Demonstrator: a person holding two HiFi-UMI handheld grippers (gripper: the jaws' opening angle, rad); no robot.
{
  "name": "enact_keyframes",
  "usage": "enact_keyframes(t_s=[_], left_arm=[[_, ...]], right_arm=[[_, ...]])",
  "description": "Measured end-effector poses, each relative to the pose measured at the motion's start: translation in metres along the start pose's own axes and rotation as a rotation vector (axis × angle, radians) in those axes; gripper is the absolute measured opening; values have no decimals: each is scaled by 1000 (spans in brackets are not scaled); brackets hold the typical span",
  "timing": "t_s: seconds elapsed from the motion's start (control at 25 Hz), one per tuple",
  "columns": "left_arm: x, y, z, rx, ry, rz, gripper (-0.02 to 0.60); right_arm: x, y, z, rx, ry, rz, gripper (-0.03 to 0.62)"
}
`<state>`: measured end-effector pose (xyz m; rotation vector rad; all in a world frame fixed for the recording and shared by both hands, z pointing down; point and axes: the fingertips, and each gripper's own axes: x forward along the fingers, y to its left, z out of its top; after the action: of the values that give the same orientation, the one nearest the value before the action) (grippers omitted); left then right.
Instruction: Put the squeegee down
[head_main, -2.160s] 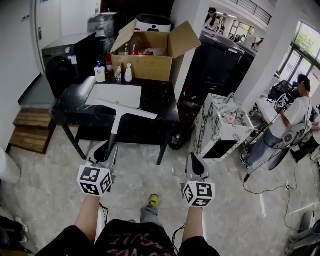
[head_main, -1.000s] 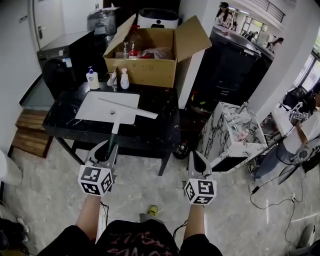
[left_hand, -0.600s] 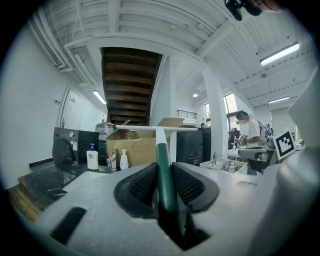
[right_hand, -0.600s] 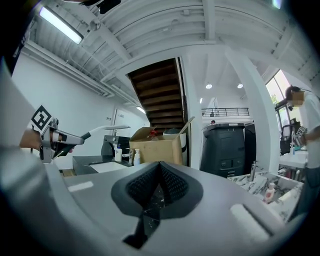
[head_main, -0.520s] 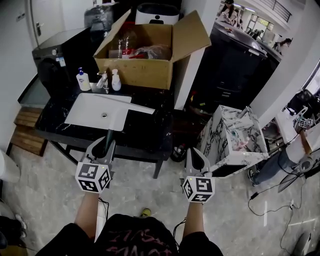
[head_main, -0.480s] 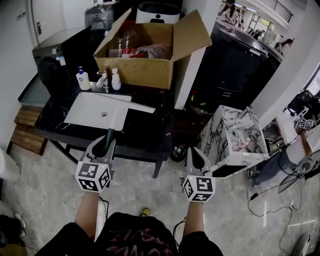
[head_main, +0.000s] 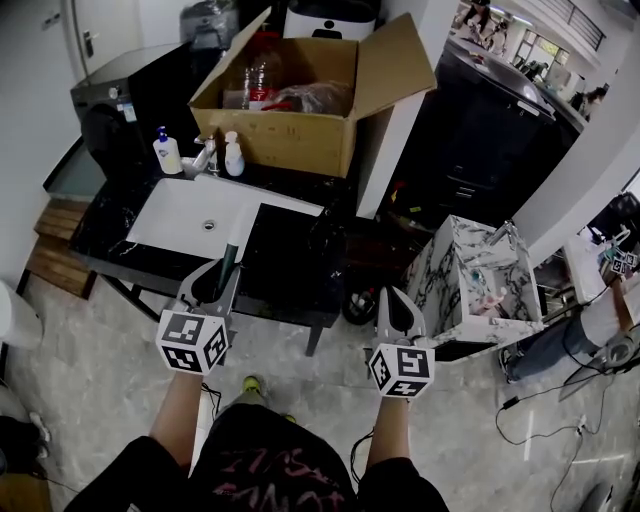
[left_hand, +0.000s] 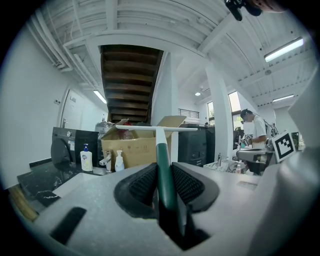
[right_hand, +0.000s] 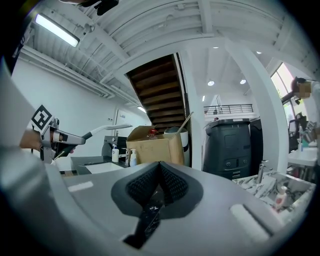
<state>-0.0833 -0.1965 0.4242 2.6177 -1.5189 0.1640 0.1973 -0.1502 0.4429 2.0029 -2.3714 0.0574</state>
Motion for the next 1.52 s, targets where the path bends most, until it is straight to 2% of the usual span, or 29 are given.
enact_keyframes(t_s=[0.36,0.92,1.2,1.52], left_arm=[[53,10,4,-19,-6,-26,97],[166,53,20,-40,13,-85,97],[194,72,16,-55,27,-101,97],[209,85,9,-64,55,-79,97]], right_arm=[[37,-26,8,-19,-7,-29,9],[143,-55,34,-54,-2,-76,9],[176,-54,29,-57,3,-89,9],[200,-54,24,-45,13,-82,9]])
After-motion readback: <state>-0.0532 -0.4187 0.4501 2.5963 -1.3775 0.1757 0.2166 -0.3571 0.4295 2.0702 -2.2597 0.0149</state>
